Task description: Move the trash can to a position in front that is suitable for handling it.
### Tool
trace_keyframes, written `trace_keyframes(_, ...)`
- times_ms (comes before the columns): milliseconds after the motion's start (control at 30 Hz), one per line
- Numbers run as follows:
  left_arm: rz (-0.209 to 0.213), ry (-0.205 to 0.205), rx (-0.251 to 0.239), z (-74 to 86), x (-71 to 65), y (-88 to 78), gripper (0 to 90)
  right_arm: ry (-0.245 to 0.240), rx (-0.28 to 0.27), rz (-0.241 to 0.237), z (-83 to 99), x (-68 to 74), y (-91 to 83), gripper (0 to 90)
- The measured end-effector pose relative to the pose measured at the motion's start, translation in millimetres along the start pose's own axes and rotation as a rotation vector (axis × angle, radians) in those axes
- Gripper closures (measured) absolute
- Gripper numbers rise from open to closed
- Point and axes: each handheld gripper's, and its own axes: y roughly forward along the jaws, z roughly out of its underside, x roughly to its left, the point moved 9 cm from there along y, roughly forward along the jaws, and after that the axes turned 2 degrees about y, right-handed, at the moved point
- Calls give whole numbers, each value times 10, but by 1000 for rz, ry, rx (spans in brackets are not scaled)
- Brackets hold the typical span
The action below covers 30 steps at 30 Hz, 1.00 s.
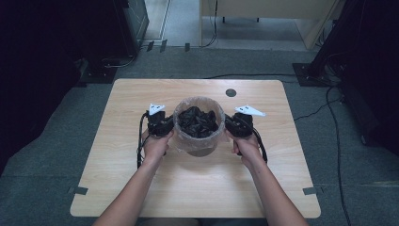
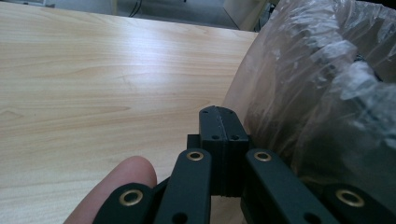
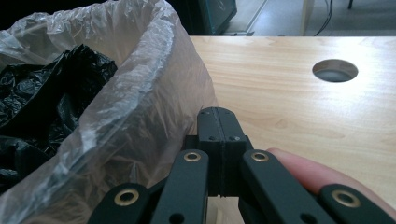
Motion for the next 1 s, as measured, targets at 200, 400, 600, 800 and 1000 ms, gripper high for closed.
trace_keyframes(200,14,2,-10,102,-32,-140,900,-6,10,-28,107,99,-130,900)
trace_keyframes(400,15,5,-22,204,-80,-282,900,-4,11,-39,204,180,-251,900)
trace_keyframes(600,18,23,-31,329,-121,-435,900,4,16,-63,311,273,-378,900)
trace_keyframes(800,20,30,-38,442,-164,-582,900,-14,17,-70,408,367,-498,900)
trace_keyframes(1000,28,40,-44,539,-206,-722,900,-13,21,-85,513,454,-631,900)
